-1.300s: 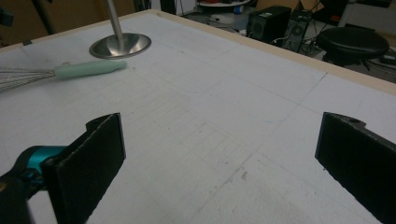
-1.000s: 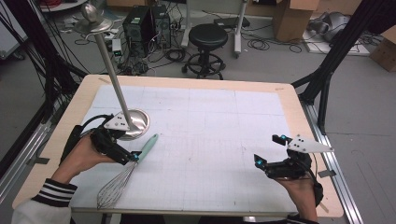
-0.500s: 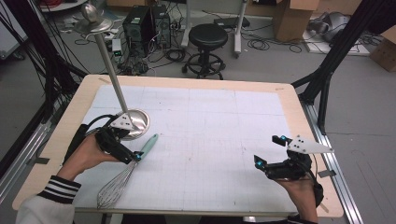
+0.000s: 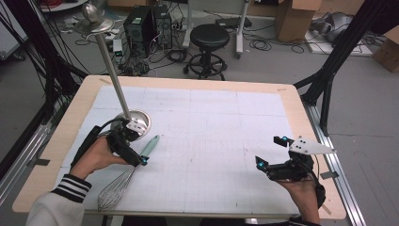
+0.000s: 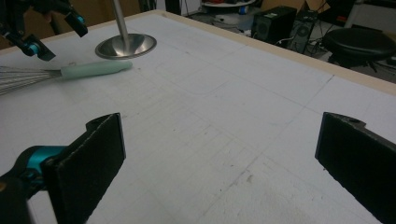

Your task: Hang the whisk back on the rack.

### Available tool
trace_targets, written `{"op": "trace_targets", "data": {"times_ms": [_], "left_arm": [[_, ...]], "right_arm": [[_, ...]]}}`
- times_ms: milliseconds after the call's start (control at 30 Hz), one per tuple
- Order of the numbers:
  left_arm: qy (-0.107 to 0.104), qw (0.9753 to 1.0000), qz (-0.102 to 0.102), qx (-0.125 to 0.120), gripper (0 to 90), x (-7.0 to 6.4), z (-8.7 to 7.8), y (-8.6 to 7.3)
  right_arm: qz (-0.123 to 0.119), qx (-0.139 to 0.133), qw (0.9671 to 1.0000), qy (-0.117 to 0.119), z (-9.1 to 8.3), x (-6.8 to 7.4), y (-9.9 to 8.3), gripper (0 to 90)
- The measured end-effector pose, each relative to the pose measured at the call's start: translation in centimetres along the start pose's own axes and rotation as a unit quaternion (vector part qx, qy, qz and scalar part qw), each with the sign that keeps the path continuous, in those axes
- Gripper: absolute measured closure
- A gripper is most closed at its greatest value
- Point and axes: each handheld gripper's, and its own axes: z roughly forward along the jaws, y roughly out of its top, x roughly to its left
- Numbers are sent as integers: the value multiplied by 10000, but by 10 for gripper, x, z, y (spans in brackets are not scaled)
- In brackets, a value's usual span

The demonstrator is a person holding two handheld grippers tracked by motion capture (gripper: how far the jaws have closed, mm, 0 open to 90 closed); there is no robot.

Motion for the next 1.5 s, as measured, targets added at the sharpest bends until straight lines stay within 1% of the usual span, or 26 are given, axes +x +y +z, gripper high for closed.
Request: {"op": "trace_targets", "data": {"times_ms": [33,100,167,200,300,433,467,500,533,600,633,700,767,867,900,967,1000,1100,1133,1200,1233,1300,1367,1400,1467,1500], "left_arm": [[0,10000,0,0,17,0,0,0],[0,9999,-77,152,17,2,6,1],[-9,9998,-109,182,17,2,8,1],[-10,9995,-121,287,17,3,12,1],[-9,9993,-157,346,17,4,16,2],[-4,9986,-166,504,18,4,22,2],[-9,9983,-207,538,18,3,23,2],[-16,9980,-184,601,18,4,25,3],[-20,9977,-217,649,27,4,26,3],[-37,9976,-241,650,51,3,28,3],[-56,9973,-224,697,76,4,29,3],[-82,9972,-173,730,82,4,31,3],[-101,9969,-204,753,95,3,33,3],[-115,9967,-190,775,123,2,34,3],[-136,9965,-188,804,157,2,34,2],[-157,9963,-191,825,173,2,35,2],[-169,9960,-174,854,226,2,36,2],[-199,9952,-188,941,251,2,38,2],[-186,9948,-173,989,292,2,38,2],[-184,9944,-203,1016,336,2,39,2],[-182,9943,-224,1024,336,2,40,2],[-214,9936,-213,1088,392,3,40,2],[-218,9936,-206,1089,430,3,40,3],[-228,9935,-202,1095,430,3,41,3],[-237,9933,-208,1112,495,3,41,3],[-237,9933,-208,1112,511,3,41,3]], "right_arm": [[2,2,10000,9,0,0,0,6],[15,10,10000,14,0,0,0,6],[7,-1,10000,13,0,0,1,6],[8,-11,10000,8,0,0,1,6],[-9,-15,10000,2,1,0,1,6],[-10,-8,10000,1,1,-1,0,6],[-10,-8,10000,1,1,-1,0,6],[-18,-9,10000,2,0,-1,0,6],[-1,-6,10000,8,0,0,0,6],[9,-5,10000,7,0,0,0,6],[15,-2,10000,5,0,-1,0,6],[10,0,10000,5,0,-1,-1,6],[21,3,10000,13,0,-1,-1,6],[29,3,10000,17,0,0,-1,6],[12,-1,10000,21,1,0,0,6],[10,-3,10000,22,1,0,0,6],[11,2,10000,23,1,0,0,6],[33,6,10000,19,0,0,-1,6],[7,-10,10000,9,0,0,-1,6],[9,-11,10000,16,0,0,-1,6],[8,-5,10000,11,-1,0,-1,6],[10,-7,10000,14,-1,0,-1,6],[30,2,10000,11,-1,0,-1,6],[30,2,10000,11,-1,0,-1,6],[31,5,10000,12,-2,0,-2,6],[31,5,10000,12,-2,0,-2,6]]}}
